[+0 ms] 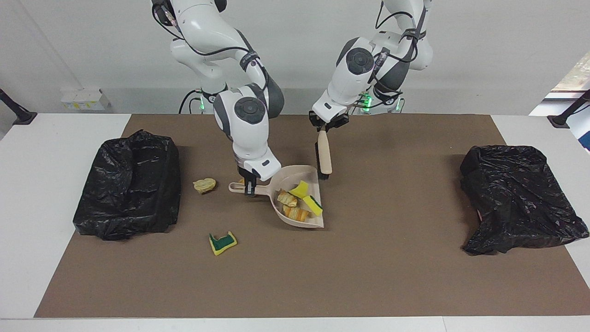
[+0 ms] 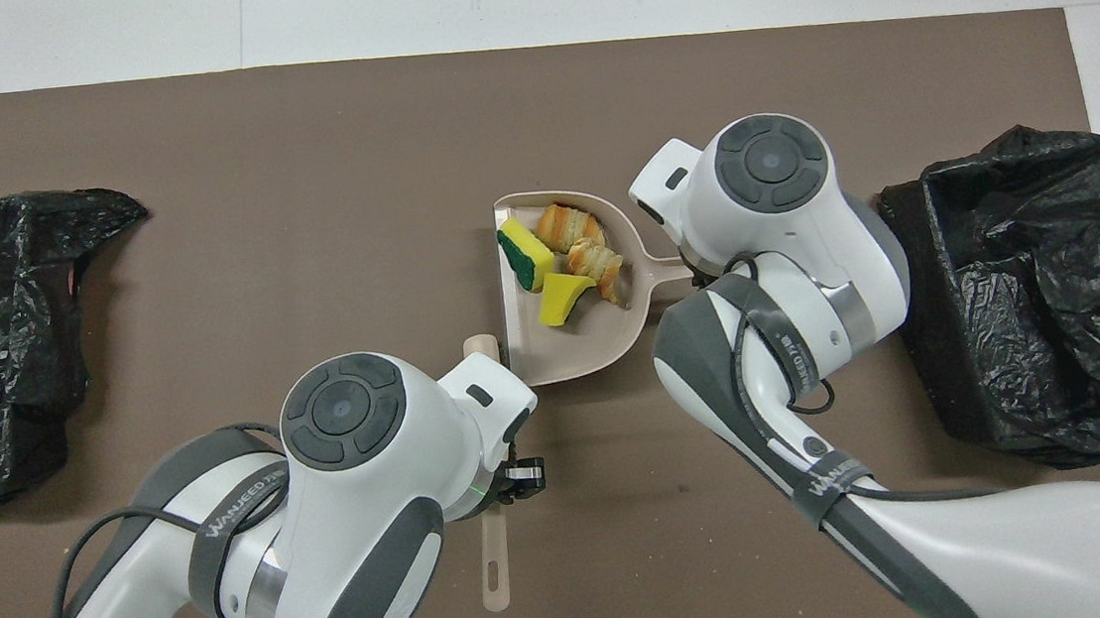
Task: Sweep and dump trash in bin
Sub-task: 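Sweep the remaining sponges into the dustpan with the left gripper, then carry the loaded dustpan with the right gripper over the nearer bag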
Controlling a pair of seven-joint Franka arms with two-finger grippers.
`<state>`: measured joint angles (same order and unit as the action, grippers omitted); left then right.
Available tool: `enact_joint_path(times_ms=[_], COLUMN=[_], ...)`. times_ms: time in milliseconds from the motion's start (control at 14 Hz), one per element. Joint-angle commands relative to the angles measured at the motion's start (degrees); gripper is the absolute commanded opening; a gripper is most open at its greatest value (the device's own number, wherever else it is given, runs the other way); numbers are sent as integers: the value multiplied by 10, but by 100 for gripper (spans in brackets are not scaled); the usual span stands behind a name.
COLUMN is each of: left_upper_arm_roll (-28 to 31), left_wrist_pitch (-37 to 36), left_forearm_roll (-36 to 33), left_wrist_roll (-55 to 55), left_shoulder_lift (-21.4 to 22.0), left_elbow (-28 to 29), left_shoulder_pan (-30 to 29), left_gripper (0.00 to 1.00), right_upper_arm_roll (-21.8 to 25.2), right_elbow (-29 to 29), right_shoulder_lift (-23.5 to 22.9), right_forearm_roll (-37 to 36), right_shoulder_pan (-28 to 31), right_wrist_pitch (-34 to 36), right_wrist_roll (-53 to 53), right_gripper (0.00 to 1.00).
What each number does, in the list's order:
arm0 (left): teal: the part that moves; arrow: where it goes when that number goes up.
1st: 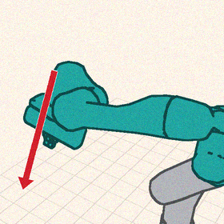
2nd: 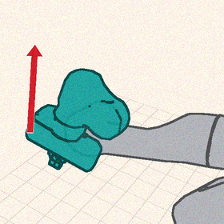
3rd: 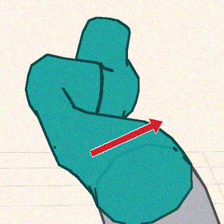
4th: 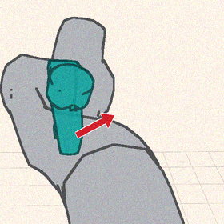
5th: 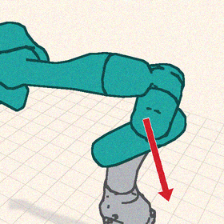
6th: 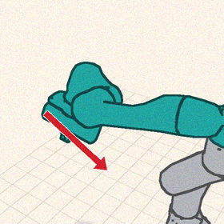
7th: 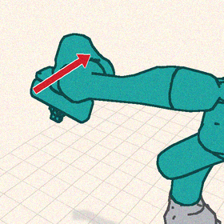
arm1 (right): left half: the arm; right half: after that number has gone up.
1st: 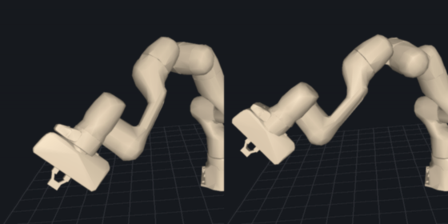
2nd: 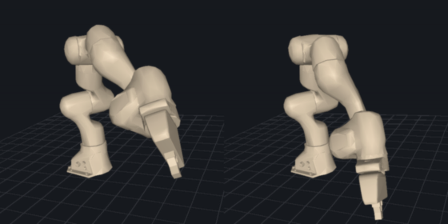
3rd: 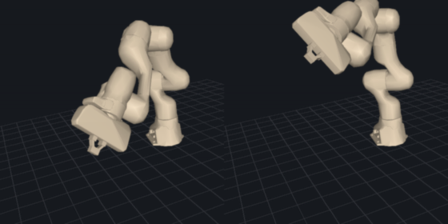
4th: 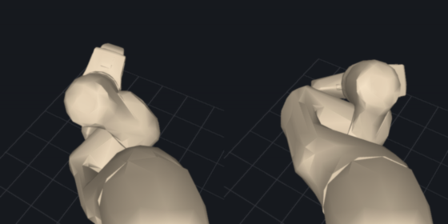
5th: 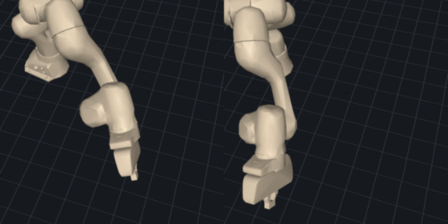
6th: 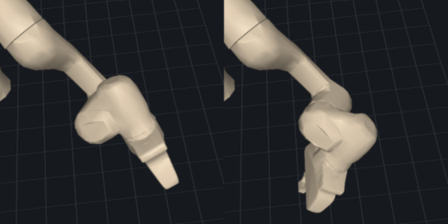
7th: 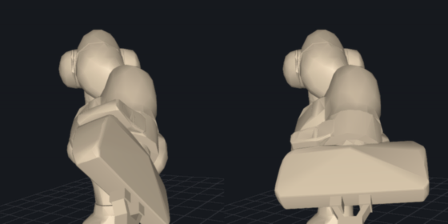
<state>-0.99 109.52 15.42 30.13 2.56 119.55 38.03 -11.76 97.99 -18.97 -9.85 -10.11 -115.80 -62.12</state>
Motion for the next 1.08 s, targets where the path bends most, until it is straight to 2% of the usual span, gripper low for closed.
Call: enact_joint_path(times_ms=[0, 143, 358, 502, 717, 860, 1003], left_upper_arm_roll=[-6, -8, -9, -9, -9, -9, -9], left_wrist_pitch=[9, 36, 109, 127, 186, 189, 198], left_forearm_roll=[-29, -29, -29, -33, -88, -105, -105], left_wrist_roll=[40, 56, 93, 124, 229, 253, 253], left_shoulder_lift=[38, 60, 64, 63, 58, 58, 55], left_elbow=[52, 90, 151, 168, 198, 203, 208], left_shoulder_pan=[5, 28, 78, 110, 177, 180, 180], left_gripper=[0, 0, 0, 0, 0, 0, 0], right_upper_arm_roll=[-9, -8, -9, -8, -5, -4, 0], right_elbow=[17, 18, 18, 17, 17, 16, 12], right_shoulder_lift=[45, 73, 95, 107, 136, 139, 140], right_forearm_roll=[26, 47, 76, 108, 111, 110, 106], right_shoulder_pan=[46, 86, 162, 217, 299, 367, 408], right_wrist_pitch=[1, 32, 43, 58, 96, 98, 95], right_wrist_roll=[-39, -75, -168, -216, -280, -348, -412], right_gripper=[0, 0, 0, 0, 0, 0, 0])
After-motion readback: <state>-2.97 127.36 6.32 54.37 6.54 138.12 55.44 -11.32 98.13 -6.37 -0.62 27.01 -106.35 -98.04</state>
